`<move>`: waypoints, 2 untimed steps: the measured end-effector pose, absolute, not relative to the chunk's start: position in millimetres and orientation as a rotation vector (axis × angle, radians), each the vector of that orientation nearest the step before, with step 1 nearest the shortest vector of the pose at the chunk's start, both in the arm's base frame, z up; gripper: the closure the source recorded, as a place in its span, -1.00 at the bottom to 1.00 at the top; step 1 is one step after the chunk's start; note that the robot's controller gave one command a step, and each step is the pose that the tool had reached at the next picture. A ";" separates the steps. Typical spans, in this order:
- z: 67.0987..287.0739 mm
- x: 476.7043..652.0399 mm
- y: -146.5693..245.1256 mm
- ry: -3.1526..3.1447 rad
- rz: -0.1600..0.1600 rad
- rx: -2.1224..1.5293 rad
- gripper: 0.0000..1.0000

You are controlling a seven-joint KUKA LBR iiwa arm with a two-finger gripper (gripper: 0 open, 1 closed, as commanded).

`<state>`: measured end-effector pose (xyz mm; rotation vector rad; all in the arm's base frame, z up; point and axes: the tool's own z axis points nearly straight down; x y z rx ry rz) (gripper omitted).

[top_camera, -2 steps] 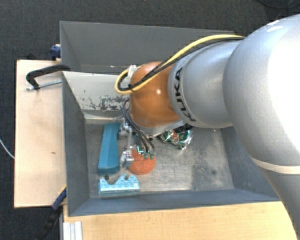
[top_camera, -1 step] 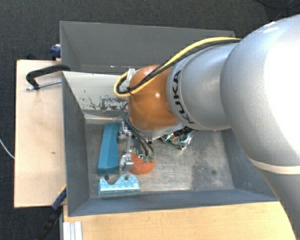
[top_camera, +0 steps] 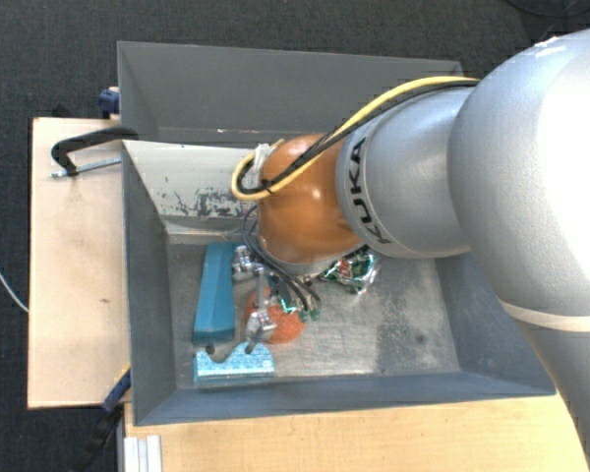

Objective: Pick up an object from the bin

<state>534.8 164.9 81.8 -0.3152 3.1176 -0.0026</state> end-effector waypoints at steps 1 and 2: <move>76.9 534.4 151.7 3.039 -0.010 -0.692 -1.00; 76.7 537.2 155.5 3.019 -0.012 -0.784 -1.00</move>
Offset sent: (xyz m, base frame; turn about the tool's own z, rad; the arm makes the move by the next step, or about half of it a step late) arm -0.0014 -0.0001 -0.0105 -0.4588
